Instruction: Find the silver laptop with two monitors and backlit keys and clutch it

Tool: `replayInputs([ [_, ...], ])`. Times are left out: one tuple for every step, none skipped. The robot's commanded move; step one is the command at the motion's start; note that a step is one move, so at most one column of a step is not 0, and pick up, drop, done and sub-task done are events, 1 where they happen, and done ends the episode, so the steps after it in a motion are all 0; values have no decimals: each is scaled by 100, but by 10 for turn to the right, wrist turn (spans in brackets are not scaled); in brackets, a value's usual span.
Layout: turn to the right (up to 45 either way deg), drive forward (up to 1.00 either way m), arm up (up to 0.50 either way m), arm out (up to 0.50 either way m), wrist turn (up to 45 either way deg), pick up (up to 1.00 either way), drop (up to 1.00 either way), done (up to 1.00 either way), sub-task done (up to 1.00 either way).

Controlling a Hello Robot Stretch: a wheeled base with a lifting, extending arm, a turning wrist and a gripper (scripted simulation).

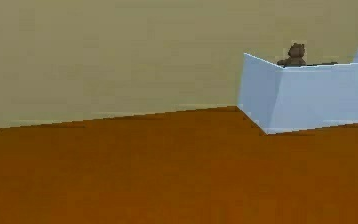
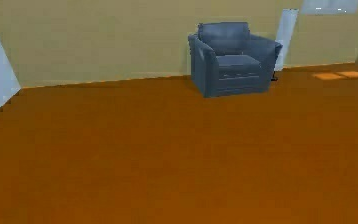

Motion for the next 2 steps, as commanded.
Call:
replayInputs([
  [420,0,0,0,0,0,0,0,0],
  [0,30,0,0,0,0,0,0,0],
])
